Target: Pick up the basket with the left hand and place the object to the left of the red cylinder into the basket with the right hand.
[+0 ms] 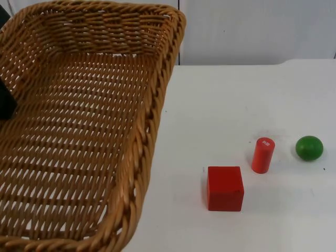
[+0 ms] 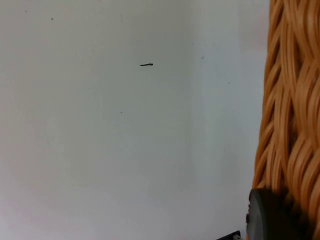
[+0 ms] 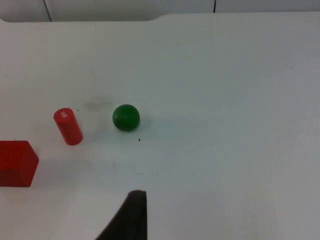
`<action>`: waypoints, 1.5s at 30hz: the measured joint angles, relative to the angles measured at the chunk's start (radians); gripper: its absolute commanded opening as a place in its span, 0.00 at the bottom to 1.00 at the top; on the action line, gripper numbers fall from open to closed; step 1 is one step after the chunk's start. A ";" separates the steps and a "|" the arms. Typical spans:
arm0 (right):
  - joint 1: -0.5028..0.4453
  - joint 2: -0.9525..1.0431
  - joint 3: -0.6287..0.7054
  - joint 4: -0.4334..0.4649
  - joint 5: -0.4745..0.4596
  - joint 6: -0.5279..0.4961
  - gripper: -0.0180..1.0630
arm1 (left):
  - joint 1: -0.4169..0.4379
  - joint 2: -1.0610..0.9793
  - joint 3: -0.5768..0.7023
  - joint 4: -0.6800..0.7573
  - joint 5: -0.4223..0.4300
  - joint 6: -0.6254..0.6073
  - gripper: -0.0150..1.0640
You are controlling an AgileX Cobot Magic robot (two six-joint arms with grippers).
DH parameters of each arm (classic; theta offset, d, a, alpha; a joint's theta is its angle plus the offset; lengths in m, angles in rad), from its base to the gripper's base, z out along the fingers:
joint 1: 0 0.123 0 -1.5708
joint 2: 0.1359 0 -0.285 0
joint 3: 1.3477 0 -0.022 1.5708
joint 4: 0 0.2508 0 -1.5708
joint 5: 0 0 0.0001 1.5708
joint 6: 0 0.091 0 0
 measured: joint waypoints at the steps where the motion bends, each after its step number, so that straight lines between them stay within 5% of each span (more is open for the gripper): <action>1: 0.000 0.000 0.000 0.000 -0.001 0.000 0.99 | 0.000 0.000 0.000 0.000 0.000 -0.003 0.01; 9: 0.000 0.065 -0.011 0.000 -0.018 0.000 0.99 | 0.000 0.000 0.000 0.000 0.000 -0.003 0.01; 18: 0.000 0.307 -0.070 0.000 -0.216 0.000 0.99 | 0.000 0.000 0.000 0.000 0.000 -0.003 0.01; 34: 0.000 0.706 -0.242 -0.026 -0.391 0.000 0.99 | 0.000 0.000 0.000 0.000 0.000 -0.005 0.01; 45: 0.000 0.938 -0.408 -0.029 -0.412 0.000 0.99 | 0.000 0.000 0.000 0.000 0.000 -0.005 0.01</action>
